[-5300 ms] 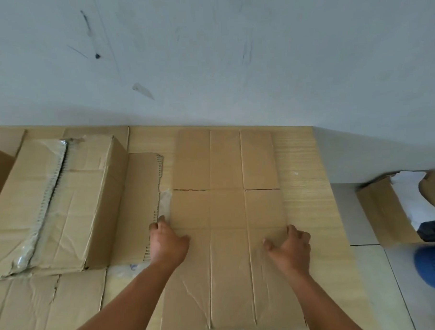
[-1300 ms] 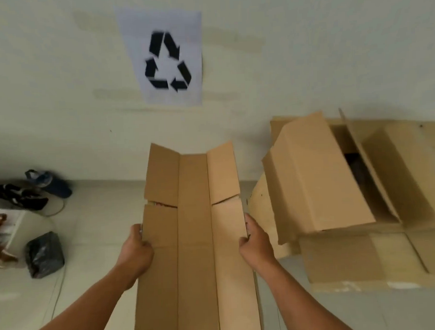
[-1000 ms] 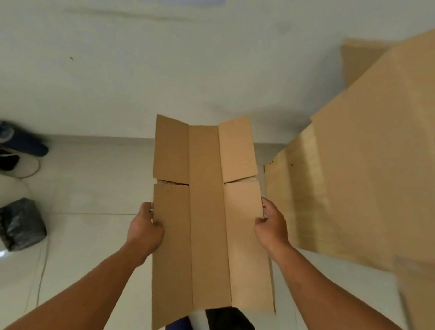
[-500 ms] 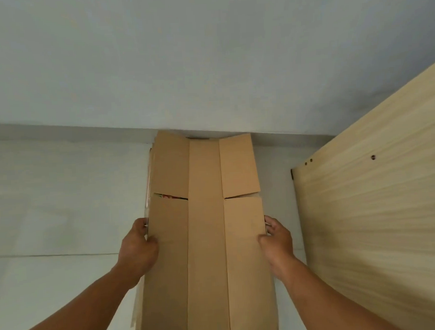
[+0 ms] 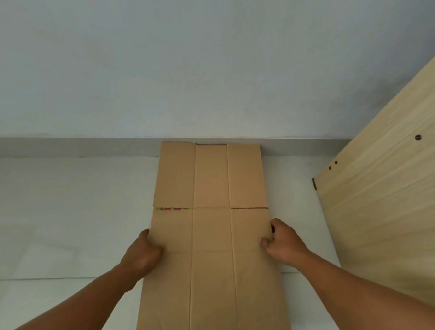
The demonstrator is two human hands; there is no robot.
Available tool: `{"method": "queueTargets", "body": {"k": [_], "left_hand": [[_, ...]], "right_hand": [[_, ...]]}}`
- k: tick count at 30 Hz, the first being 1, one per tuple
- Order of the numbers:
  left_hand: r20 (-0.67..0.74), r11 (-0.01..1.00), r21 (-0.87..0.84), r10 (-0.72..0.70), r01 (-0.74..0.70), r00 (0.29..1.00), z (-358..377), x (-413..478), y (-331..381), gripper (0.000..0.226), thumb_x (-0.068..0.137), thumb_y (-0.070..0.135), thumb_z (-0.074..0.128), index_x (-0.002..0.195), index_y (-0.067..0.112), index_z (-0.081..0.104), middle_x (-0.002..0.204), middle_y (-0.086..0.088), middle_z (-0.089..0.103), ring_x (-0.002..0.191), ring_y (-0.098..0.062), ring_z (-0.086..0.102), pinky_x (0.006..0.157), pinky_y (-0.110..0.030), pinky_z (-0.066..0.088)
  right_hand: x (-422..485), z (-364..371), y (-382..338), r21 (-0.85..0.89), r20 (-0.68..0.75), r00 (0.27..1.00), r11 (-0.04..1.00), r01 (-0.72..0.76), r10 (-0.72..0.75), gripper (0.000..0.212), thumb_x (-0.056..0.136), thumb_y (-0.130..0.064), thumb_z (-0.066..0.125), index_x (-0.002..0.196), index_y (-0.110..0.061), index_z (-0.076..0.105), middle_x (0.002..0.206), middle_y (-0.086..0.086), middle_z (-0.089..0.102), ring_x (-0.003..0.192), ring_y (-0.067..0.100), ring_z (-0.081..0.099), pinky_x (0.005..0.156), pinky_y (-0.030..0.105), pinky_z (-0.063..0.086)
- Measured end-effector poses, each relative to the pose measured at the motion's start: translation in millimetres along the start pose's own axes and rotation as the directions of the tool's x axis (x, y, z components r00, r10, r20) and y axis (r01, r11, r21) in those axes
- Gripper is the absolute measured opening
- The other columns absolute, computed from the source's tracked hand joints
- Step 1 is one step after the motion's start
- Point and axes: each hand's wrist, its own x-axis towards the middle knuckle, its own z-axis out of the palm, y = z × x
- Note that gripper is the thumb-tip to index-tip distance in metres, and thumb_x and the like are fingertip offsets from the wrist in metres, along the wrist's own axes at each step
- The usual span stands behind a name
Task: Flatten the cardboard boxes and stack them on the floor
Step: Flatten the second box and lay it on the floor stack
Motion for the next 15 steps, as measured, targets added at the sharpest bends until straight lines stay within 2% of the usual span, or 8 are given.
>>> {"method": "queueTargets", "body": {"k": [2, 3, 5, 8, 11, 12, 14, 15], "left_hand": [[0.051, 1.000, -0.024, 0.020, -0.019, 0.999, -3.3, -0.8, 2.6, 0.062, 0.097, 0.025, 0.053, 0.152, 0.017, 0.026, 0.148, -0.008, 0.045, 0.127, -0.029, 0.049, 0.102, -0.043, 0.046], [0.060, 0.999, -0.026, 0.025, -0.024, 0.998, -3.9, -2.0, 3.6, 0.063, 0.097, 0.024, 0.055, 0.152, 0.018, 0.026, 0.147, -0.007, 0.046, 0.125, -0.028, 0.050, 0.102, -0.043, 0.047], [0.068, 0.999, -0.020, 0.031, -0.029, 0.997, -2.9, -2.1, 1.8, 0.067, 0.095, 0.021, 0.058, 0.153, 0.020, 0.022, 0.146, -0.007, 0.045, 0.126, -0.029, 0.050, 0.102, -0.043, 0.047], [0.066, 0.999, -0.003, 0.035, -0.035, 0.997, -1.1, 4.1, -3.0, 0.070, 0.093, 0.021, 0.063, 0.151, 0.018, 0.025, 0.143, -0.008, 0.047, 0.124, -0.029, 0.051, 0.101, -0.044, 0.049], [0.056, 1.000, 0.012, 0.024, -0.025, 0.998, -2.4, 11.5, -5.5, 0.071, 0.090, 0.023, 0.067, 0.148, 0.016, 0.028, 0.140, -0.009, 0.049, 0.121, -0.029, 0.052, 0.096, -0.042, 0.050], [0.044, 0.999, 0.033, 0.020, -0.021, 0.999, -1.3, 12.9, -5.2, 0.073, 0.089, 0.024, 0.068, 0.149, 0.015, 0.027, 0.141, -0.010, 0.049, 0.122, -0.030, 0.051, 0.096, -0.041, 0.049], [-0.004, 0.995, 0.101, 0.019, -0.018, 1.000, 2.9, 13.8, -2.7, 0.086, 0.087, 0.026, 0.071, 0.153, 0.012, 0.018, 0.147, -0.013, 0.043, 0.129, -0.034, 0.047, 0.101, -0.045, 0.048], [-0.045, 0.986, 0.166, 0.036, -0.028, 0.998, 4.7, 13.1, 0.7, 0.097, 0.085, 0.029, 0.073, 0.156, 0.011, 0.008, 0.154, -0.015, 0.034, 0.137, -0.037, 0.039, 0.106, -0.048, 0.044]], "right_hand": [[-2.2, -2.5, -3.8, 0.050, 0.038, 0.999, 0.999, -0.020, 0.018, 0.048, 0.089, -0.031, 0.064, 0.131, -0.017, 0.045, 0.127, -0.001, 0.058, 0.115, 0.019, 0.057, 0.097, 0.031, 0.048], [-3.1, -2.6, -4.5, 0.028, 0.050, 0.998, 0.999, -0.031, 0.030, 0.063, 0.089, -0.033, 0.063, 0.144, -0.016, 0.038, 0.138, 0.001, 0.054, 0.125, 0.021, 0.053, 0.103, 0.035, 0.047], [-7.0, -3.0, -8.5, -0.020, 0.075, 0.997, 0.999, -0.034, 0.036, 0.077, 0.092, -0.035, 0.061, 0.156, -0.017, 0.020, 0.148, 0.005, 0.046, 0.134, 0.023, 0.046, 0.109, 0.036, 0.043], [-10.3, -8.7, -13.8, -0.002, 0.102, 0.994, 1.000, -0.030, 0.030, 0.082, 0.095, -0.035, 0.061, 0.159, -0.018, 0.011, 0.147, 0.008, 0.045, 0.133, 0.024, 0.046, 0.105, 0.032, 0.044], [-10.2, -12.7, -14.3, 0.097, 0.132, 0.991, 0.994, -0.042, 0.029, 0.077, 0.094, -0.034, 0.063, 0.156, -0.022, 0.020, 0.132, 0.003, 0.051, 0.117, 0.021, 0.053, 0.095, 0.036, 0.054], [-10.6, -12.9, -14.3, 0.122, 0.151, 0.988, 0.991, -0.048, 0.029, 0.077, 0.094, -0.033, 0.064, 0.156, -0.024, 0.020, 0.133, 0.002, 0.050, 0.114, 0.020, 0.053, 0.093, 0.036, 0.054], [-9.5, -11.4, -14.3, 0.104, 0.170, 0.985, 0.993, -0.056, 0.038, 0.087, 0.092, -0.037, 0.065, 0.158, -0.027, 0.009, 0.149, 0.004, 0.042, 0.125, 0.022, 0.049, 0.102, 0.036, 0.048], [-8.0, -10.7, -15.7, 0.055, 0.148, 0.988, 0.997, -0.054, 0.046, 0.093, 0.092, -0.041, 0.064, 0.159, -0.027, 0.002, 0.156, 0.006, 0.033, 0.134, 0.024, 0.044, 0.108, 0.036, 0.042]]}}
